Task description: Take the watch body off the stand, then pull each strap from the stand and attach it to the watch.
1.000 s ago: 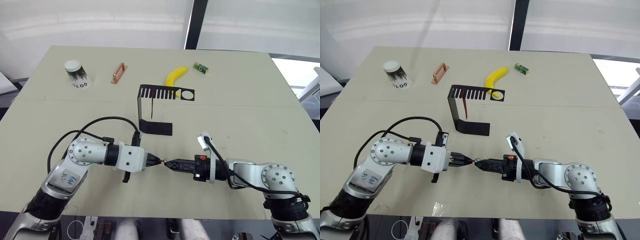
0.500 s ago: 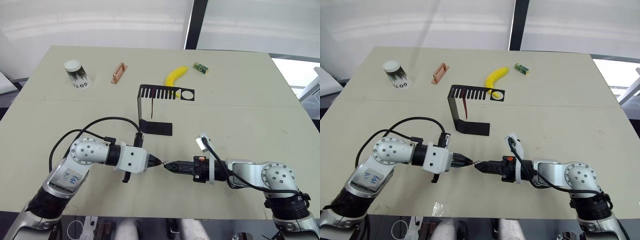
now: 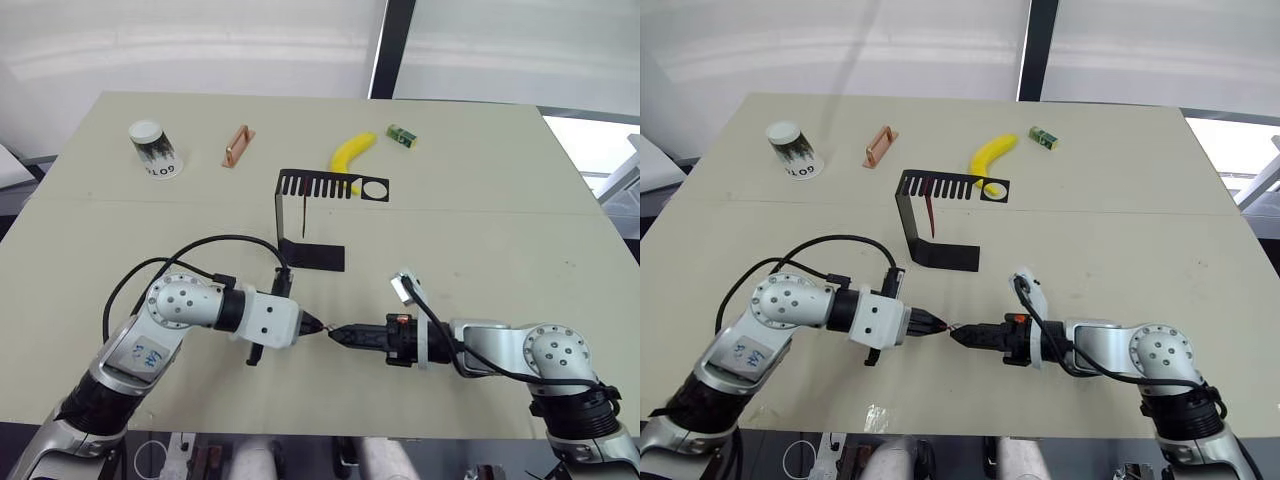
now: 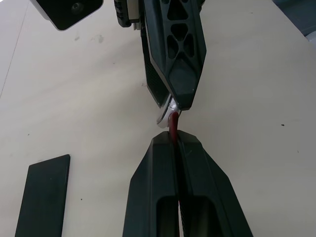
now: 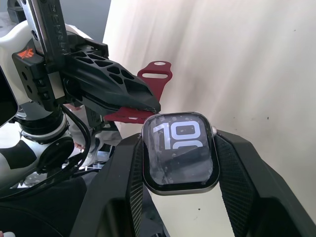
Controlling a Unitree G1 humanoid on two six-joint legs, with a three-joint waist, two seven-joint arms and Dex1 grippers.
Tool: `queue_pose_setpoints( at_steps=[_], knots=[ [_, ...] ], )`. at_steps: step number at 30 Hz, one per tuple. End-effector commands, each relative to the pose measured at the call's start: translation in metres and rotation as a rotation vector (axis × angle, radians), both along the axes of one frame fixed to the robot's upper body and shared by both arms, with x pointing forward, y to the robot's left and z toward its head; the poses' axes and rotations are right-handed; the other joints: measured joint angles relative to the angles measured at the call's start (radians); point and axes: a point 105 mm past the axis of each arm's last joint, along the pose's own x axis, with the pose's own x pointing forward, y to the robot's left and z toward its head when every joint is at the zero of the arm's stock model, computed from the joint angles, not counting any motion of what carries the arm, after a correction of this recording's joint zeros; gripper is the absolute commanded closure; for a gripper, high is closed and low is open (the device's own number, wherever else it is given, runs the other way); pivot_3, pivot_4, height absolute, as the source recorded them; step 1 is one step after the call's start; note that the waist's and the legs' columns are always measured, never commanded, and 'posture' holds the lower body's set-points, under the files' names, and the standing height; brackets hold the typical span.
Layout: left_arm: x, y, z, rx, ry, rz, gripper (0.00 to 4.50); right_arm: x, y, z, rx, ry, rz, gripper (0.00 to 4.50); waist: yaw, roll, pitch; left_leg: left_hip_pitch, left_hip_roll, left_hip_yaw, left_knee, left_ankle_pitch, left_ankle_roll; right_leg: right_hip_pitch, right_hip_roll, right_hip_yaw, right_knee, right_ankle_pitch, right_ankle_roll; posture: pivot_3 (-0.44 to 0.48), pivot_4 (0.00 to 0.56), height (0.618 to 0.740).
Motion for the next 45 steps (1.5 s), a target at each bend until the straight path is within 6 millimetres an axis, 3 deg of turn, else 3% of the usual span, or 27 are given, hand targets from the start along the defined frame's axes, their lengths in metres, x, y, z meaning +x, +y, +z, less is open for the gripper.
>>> queue_pose_setpoints(
  at_steps=[1, 45],
  knots=[
    [-0.008, -0.017, 0.009, -0.034, -0.03, -0.07, 4.5, -0.012, 0.014, 0.01, 0.06, -0.002, 0.081, 2.89, -0.001, 0.0, 0.0, 0.0, 0.0, 0.0, 0.0, 0.0, 0.0, 0.0, 0.0, 0.0, 0.0, 0.0, 0.0, 0.0, 0.15, 0.729],
    [-0.007, -0.032, 0.0, 0.01, -0.055, -0.098, 4.5, -0.015, 0.017, 0.011, 0.067, 0.016, 0.09, 2.89, 0.0, 0.0, 0.0, 0.0, 0.0, 0.0, 0.001, 0.0, 0.0, 0.0, 0.0, 0.0, 0.0, 0.0, 0.0, 0.0, 0.15, 0.729]
  ],
)
